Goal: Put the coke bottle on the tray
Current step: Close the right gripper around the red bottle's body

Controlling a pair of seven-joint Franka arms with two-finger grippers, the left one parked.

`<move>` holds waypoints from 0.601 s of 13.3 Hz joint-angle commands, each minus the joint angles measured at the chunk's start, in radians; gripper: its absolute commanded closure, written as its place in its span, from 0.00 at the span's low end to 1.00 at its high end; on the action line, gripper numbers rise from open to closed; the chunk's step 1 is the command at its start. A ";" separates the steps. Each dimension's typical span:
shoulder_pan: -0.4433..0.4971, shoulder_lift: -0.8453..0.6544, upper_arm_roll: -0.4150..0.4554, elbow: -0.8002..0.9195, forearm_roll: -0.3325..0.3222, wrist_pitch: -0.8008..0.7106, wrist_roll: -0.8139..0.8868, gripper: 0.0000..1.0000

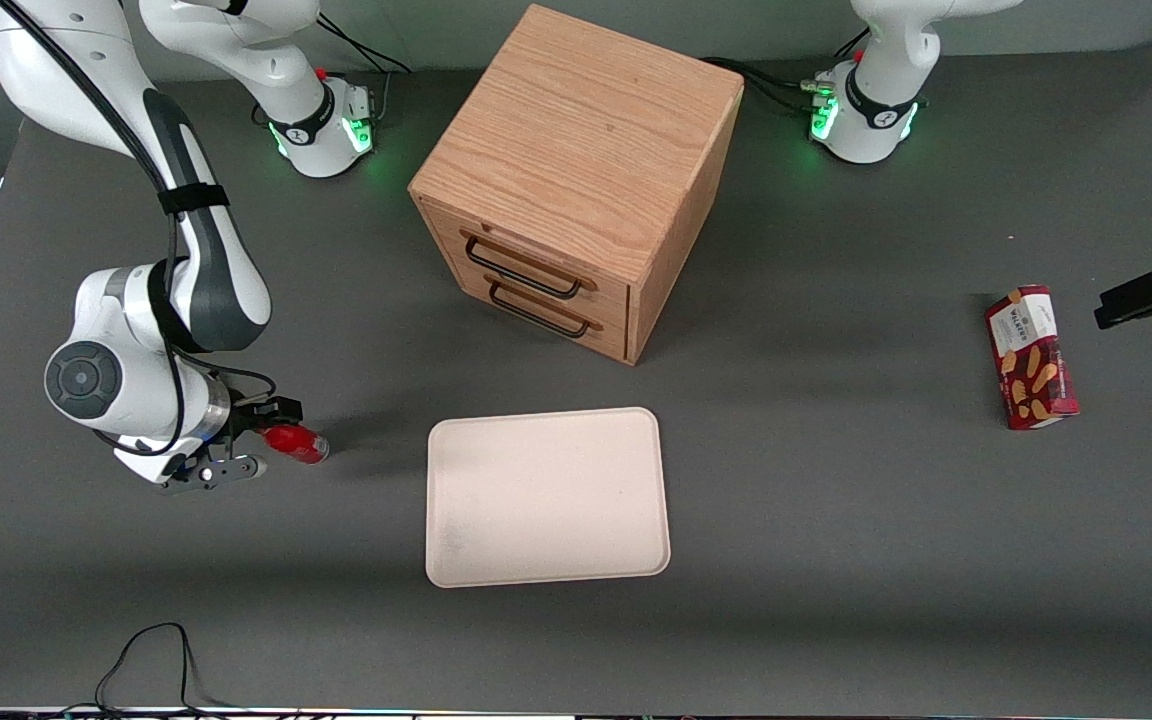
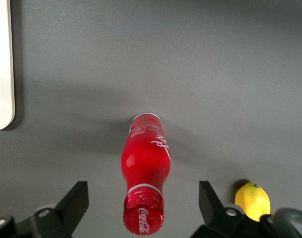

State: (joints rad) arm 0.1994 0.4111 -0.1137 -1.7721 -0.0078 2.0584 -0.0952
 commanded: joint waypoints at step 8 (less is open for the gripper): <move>0.005 -0.015 -0.006 -0.021 0.014 0.005 -0.032 0.62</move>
State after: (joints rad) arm 0.1997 0.4113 -0.1137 -1.7793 -0.0078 2.0584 -0.1005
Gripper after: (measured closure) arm 0.330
